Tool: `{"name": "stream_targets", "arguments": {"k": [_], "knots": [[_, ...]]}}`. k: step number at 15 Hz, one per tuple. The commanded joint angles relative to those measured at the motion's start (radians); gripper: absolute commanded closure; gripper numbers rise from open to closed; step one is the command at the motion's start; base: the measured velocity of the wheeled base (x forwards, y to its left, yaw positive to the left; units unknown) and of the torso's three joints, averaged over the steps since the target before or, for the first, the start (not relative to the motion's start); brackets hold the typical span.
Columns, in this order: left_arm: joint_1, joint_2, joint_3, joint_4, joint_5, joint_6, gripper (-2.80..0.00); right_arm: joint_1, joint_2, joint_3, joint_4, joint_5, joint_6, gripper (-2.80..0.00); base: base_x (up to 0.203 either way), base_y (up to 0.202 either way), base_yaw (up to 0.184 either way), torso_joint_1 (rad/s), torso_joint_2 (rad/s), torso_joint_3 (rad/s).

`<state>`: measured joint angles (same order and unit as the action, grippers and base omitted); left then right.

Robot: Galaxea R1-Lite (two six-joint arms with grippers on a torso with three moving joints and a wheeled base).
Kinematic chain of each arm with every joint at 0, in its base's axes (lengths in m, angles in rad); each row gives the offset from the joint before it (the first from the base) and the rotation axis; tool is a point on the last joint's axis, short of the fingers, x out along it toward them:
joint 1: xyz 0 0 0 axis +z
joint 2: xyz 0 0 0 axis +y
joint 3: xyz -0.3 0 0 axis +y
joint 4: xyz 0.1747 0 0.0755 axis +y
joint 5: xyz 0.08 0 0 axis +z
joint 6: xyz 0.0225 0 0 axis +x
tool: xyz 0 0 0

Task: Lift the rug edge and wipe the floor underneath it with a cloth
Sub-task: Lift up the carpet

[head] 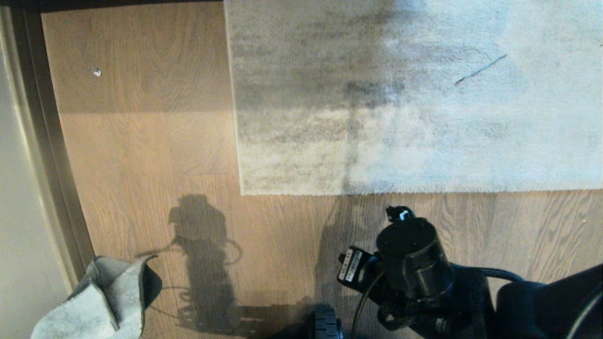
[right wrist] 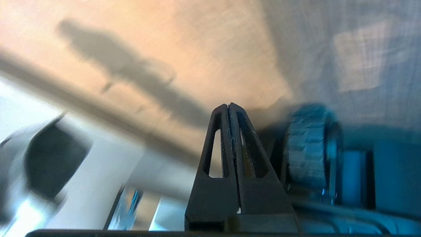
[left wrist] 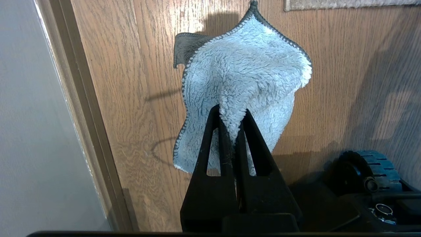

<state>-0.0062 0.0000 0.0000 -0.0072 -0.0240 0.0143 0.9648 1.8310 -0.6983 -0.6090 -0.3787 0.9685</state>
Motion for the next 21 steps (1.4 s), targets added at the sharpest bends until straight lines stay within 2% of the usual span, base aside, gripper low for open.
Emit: {"name": "stream_targets", "arguments": {"k": [1, 5, 6, 8, 11, 15, 18, 21], "knots": [[0.000, 0.000, 0.000, 0.000, -0.001, 0.001, 0.00, 0.046, 0.129, -0.048, -0.027, -0.122, 0.022, 0.00, 0.000, 0.000, 0.000, 0.000, 0.00, 0.000], [0.000, 0.000, 0.000, 0.000, -0.001, 0.000, 0.00, 0.062, 0.191, -0.067, -0.060, -0.160, 0.019, 0.00, 0.000, 0.000, 0.000, 0.000, 0.00, 0.000], [0.000, 0.000, 0.000, 0.000, -0.001, 0.000, 0.00, 0.061, 0.205, -0.069, -0.061, -0.167, 0.019, -2.80, 0.000, 0.000, 0.000, 0.000, 0.00, 0.000], [0.000, 0.000, 0.000, 0.000, -0.001, 0.000, 0.00, 0.056, 0.228, -0.077, -0.074, -0.187, 0.019, -2.80, 0.000, 0.000, 0.000, 0.000, 0.00, 0.000], [0.000, 0.000, 0.000, 0.000, -0.001, 0.000, 0.00, 0.038, 0.265, -0.072, -0.203, -0.202, -0.002, -2.80, 0.000, 0.000, 0.000, 0.000, 0.00, 0.000], [0.000, 0.000, 0.000, 0.000, -0.001, 0.000, 0.00, -0.019, 0.337, -0.074, -0.423, -0.201, -0.115, -2.80, 0.000, 0.000, 0.000, 0.000, 0.00, 0.000], [0.000, 0.000, 0.000, 0.000, -0.001, 0.001, 0.00, -0.034, 0.385, -0.082, -0.589, -0.199, -0.235, -2.80, 0.000, 0.000, 0.000, 0.000, 0.00, 0.000], [0.000, 0.000, 0.000, 0.000, -0.001, 0.001, 0.00, -0.037, 0.413, -0.086, -0.755, -0.197, -0.274, -2.80, 0.000, 0.000, 0.000, 0.000, 0.00, 0.000]]}}
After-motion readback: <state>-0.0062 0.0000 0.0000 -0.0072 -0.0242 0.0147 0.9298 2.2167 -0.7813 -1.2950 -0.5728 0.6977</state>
